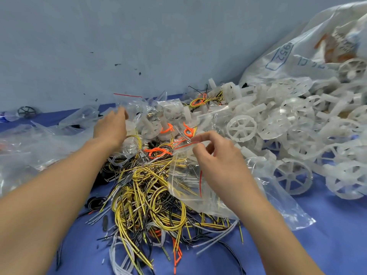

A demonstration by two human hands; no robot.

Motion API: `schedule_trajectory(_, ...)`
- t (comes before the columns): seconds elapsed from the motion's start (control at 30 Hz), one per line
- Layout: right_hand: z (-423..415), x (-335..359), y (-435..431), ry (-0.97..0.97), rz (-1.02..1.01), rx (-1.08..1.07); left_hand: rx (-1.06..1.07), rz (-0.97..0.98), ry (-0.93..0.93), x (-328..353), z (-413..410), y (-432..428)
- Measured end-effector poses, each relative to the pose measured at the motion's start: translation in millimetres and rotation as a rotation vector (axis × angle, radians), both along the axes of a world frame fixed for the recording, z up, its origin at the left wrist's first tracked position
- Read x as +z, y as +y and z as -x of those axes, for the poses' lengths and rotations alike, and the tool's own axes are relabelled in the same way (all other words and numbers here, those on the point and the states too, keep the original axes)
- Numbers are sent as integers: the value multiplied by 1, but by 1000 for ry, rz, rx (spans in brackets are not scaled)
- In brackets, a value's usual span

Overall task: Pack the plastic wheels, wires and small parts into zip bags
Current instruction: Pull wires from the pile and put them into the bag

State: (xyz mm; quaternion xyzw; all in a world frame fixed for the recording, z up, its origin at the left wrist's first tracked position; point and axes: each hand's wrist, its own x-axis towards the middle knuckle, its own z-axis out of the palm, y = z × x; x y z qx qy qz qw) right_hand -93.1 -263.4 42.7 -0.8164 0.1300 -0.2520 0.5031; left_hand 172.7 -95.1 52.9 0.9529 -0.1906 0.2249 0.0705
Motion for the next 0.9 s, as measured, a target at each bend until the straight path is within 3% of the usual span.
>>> schedule_trajectory(0.13,6,0,6,-13,7,-13,-86,641,-9,27,49,-1)
schedule_trajectory(0.17,8,1,7,-23,6,-23,-148,884,97,31,68,1)
schedule_trajectory(0.23,10,2,10,-44,10,-56,-344,1364,489,33,114,8)
schedule_trajectory(0.3,14,2,13,-73,8,-98,-498,1566,873,24,161,14)
schedule_trajectory(0.37,18,3,16,-112,20,-125,-510,1536,1105,16,195,13)
schedule_trajectory(0.43,22,2,19,-138,52,-153,-462,1379,1184,13,216,8)
schedule_trajectory(0.6,28,4,24,-147,120,-198,-434,929,1054,23,228,12)
schedule_trajectory(0.7,29,3,26,-125,110,-176,-415,837,1010,29,225,16)
schedule_trajectory(0.9,35,6,26,-131,86,-189,-436,783,1128,30,223,16)
